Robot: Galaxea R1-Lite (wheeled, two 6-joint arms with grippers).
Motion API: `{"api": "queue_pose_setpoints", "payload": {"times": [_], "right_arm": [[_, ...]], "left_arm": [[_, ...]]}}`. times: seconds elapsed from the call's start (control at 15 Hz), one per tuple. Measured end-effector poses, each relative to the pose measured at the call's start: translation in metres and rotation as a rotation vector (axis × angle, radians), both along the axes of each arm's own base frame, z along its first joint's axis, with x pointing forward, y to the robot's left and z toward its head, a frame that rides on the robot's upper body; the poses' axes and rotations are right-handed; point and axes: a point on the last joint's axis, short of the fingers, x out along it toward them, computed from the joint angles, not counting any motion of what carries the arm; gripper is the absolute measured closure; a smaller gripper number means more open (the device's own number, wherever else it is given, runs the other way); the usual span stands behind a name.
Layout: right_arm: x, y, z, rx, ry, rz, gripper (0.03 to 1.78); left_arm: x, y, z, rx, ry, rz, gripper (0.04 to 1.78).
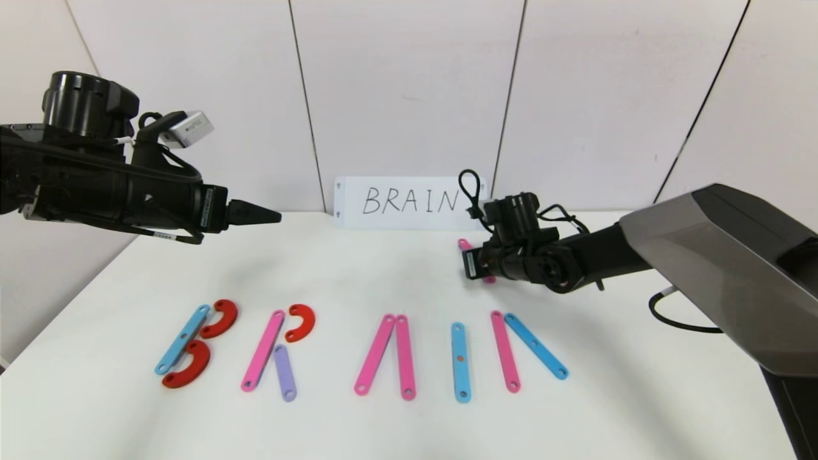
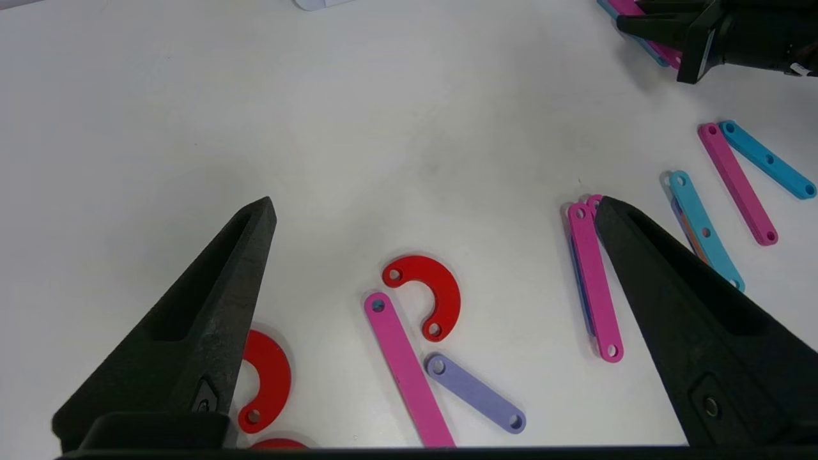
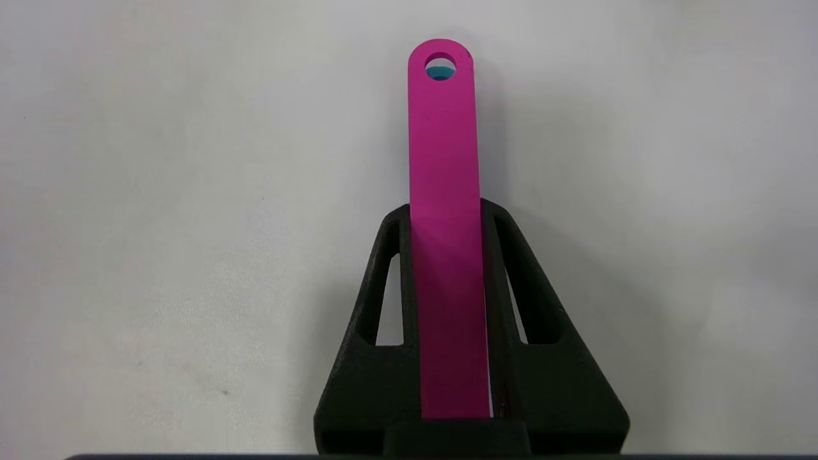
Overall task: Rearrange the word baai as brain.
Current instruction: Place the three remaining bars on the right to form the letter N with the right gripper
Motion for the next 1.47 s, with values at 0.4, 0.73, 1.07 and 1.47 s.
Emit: {"api": "queue_pose_setpoints", "payload": {"times": [0.4, 0.73, 1.07, 1.47], "right_arm": [[-0.033, -0.022, 0.023, 0.041, 0.033, -0.093, 1.5], [-0.079, -0.043, 0.032, 0.068, 0.082, -0.269, 1.5], [-0.121, -0.062, 0.029, 0.069, 0.14, -0.314, 1.5], [-0.144, -0.072, 0.023, 0.062, 0.187, -0.329, 1.5]], "left_arm": [[0.0, 0.0, 0.0, 0.0, 0.002, 0.0, 0.08], [-0.001, 0.0, 0.0, 0.0, 0.0, -0.002, 0.08], [-0.002, 0.0, 0.001, -0.001, -0.003, -0.002, 0.08], [-0.003, 0.0, 0.002, 0.0, -0.005, -0.002, 0.08]]}}
